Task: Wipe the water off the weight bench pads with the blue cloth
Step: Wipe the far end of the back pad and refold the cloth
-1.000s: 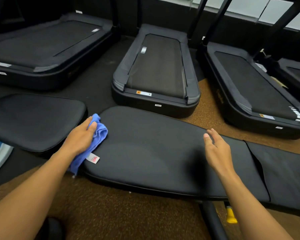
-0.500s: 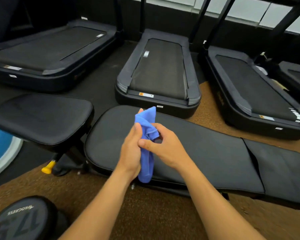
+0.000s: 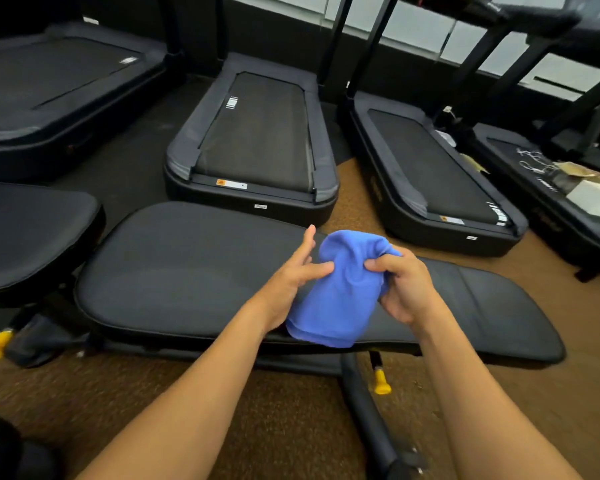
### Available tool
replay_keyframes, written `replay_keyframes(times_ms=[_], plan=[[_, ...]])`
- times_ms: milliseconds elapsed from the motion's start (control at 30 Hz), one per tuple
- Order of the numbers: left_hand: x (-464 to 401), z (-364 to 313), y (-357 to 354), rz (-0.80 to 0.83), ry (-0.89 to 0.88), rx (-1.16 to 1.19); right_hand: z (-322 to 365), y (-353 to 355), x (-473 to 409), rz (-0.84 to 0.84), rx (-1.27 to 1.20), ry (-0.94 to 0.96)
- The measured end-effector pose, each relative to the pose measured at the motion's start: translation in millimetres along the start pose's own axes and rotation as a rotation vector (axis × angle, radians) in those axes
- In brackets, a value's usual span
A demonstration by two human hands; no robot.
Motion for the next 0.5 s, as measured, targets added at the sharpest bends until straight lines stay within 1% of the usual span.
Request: replay_keyframes(times_ms=[67,133,267,300,367,433,500], plan=[[-1,3,-17,0.105,0.072,-0.047,5,16,4,0.008,-0.01,-0.011],[-2,8,-24,0.088,0.126,-0.115,5,38,7,0.002,0.083,-0.046],[-9,25,-25,-0.06,0.167,-0.145,-7,100,12,0.042,0.517,-0.156],[-10,29,-27,-0.111,0.169,-0.215,-11,112,13,0.051,0.637,-0.181],[-14,33,-32,-0.268,0.129,-0.424,-18,126,12,0.041,0.939,-0.186],[-17,34,-35,-0.412,0.059,-0.579,-22,127,10,-0.065,1.169,-0.116],[-17,31,-36,-0.5,0.014,-0.63,-26,113,17,-0.145,1.255,0.015]])
Point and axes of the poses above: each hand's wrist, its own x-axis away from the middle knuckle, its own y-axis out of the back of the hand, z = x × y, the point moved 5 cm from there along -x, towards the middle knuckle, and after that the axes turned 15 degrees about y, right-handed, at the moved point
